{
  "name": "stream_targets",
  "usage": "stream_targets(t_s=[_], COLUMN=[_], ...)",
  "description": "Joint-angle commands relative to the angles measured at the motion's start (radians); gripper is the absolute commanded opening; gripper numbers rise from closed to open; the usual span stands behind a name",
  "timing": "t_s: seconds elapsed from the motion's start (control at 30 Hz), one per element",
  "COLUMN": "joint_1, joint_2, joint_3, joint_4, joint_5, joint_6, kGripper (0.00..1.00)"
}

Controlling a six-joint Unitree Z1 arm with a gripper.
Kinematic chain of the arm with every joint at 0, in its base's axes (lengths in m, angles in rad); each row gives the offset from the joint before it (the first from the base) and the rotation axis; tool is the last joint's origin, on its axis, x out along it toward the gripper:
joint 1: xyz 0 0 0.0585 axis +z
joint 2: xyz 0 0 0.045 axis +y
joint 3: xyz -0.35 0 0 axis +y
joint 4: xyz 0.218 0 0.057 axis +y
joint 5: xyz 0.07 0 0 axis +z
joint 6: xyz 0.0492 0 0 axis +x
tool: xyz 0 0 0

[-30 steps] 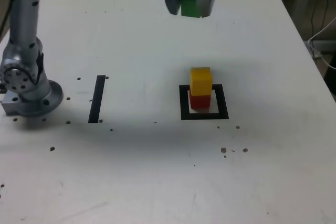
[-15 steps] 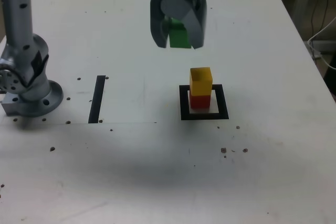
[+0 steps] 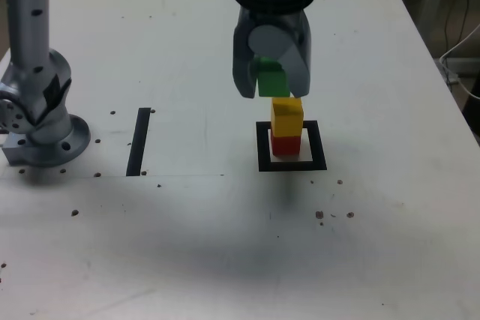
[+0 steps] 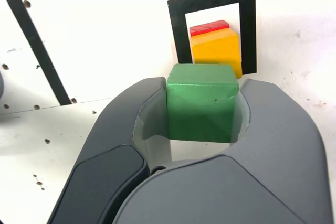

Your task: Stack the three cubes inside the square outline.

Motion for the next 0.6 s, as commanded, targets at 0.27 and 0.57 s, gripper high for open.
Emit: stream_targets(t_s=[0.27,0.57], joint_1=[-0.003,-0.002], joint_2=[0.026,0.041], joint_3=[0.008,0.024], joint_4=[-0.033,-0.061], joint_5=[0.02,0.023], joint_6=[0.0,0.001], kGripper=[0.01,0.03])
